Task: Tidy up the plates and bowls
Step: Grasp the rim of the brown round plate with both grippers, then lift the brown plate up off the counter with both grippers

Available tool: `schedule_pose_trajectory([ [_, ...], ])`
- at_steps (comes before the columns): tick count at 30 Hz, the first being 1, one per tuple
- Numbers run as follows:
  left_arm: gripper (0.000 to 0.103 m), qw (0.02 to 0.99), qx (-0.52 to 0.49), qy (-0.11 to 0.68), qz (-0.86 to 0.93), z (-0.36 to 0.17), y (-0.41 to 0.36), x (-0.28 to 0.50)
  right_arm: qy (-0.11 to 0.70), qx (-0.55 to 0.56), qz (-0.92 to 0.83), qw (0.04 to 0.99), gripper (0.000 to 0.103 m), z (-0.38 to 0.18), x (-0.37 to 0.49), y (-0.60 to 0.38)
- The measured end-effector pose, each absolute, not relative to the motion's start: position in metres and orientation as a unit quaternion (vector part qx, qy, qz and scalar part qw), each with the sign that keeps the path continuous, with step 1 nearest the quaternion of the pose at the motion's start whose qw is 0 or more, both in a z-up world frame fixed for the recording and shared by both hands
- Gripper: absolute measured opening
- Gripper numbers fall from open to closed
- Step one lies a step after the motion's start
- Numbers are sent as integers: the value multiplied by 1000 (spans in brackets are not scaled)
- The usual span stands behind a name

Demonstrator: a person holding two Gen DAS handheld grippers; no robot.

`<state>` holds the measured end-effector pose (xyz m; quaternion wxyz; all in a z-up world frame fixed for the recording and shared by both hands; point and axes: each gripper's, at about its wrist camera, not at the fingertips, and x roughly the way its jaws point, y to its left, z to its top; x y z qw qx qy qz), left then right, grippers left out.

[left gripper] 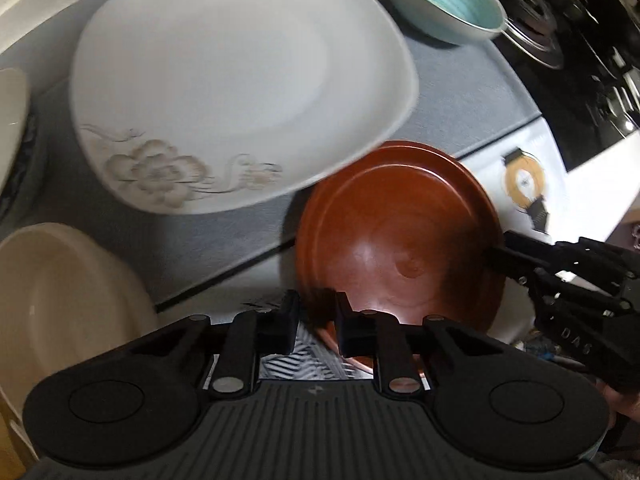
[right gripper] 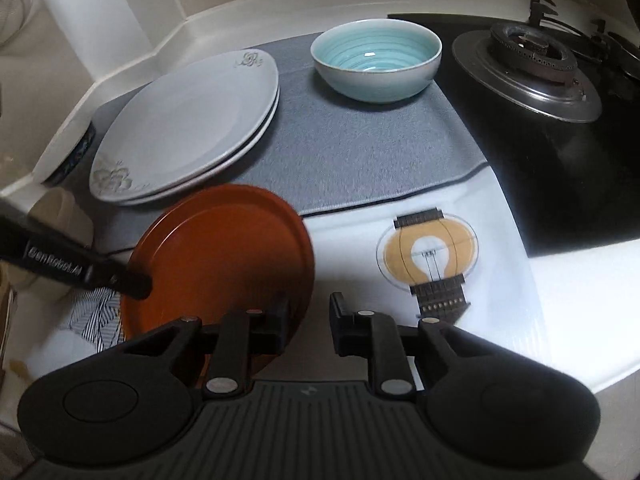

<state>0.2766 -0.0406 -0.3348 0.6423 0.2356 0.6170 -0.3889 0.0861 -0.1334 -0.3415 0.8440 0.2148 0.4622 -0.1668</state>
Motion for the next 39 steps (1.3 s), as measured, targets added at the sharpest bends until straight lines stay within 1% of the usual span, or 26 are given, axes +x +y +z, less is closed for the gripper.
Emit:
schedule_pose_trajectory([
  [2, 20, 639, 238, 616, -394, -334, -45, 270, 464, 221, -168, 842, 21, -341, 79, -137],
  [6, 20, 642, 236, 613, -395, -334, -44, 257, 467, 227, -161, 839, 21, -342, 75, -145],
  [9, 20, 649, 222, 616, -388, -336, -36, 253, 467, 237, -158, 837, 21, -342, 74, -149],
  [13, 20, 657, 185, 620, -385, -338, -28, 256, 471, 216, -150, 842, 21, -343, 77, -146],
  [14, 19, 657, 181, 625, -381, -339, -27, 258, 472, 215, -150, 841, 21, -342, 78, -146],
  [15, 15, 659, 181, 624, -380, -337, -27, 258, 473, 218, -149, 841, 21, -342, 80, -147],
  [16, 14, 673, 179, 615, -369, -334, -25, 258, 474, 224, -144, 839, 19, -342, 81, -146],
  [17, 14, 692, 179, 601, -358, -330, -21, 257, 477, 229, -135, 838, 13, -343, 83, -146],
  [19, 15, 709, 200, 572, -359, -323, -20, 249, 480, 237, -123, 836, 13, -342, 85, -143],
  [21, 15, 712, 207, 565, -361, -318, -17, 247, 484, 230, -113, 837, 13, -339, 86, -137],
  [24, 14, 711, 178, 574, -364, -307, -10, 249, 482, 223, -111, 840, 14, -328, 83, -132],
  [28, 14, 712, 112, 578, -382, -279, 14, 256, 480, 258, -115, 831, 14, -308, 78, -134],
  [30, 14, 716, 100, 575, -383, -264, 24, 258, 472, 290, -116, 824, 13, -292, 76, -137],
  [33, 14, 723, 69, 572, -381, -243, 39, 266, 459, 295, -105, 832, 13, -262, 81, -131],
  [36, 14, 749, 67, 543, -374, -222, 41, 273, 445, 287, -110, 841, 13, -238, 99, -131],
  [39, 14, 774, 70, 507, -371, -203, 35, 292, 404, 290, -113, 860, 13, -225, 128, -142],
])
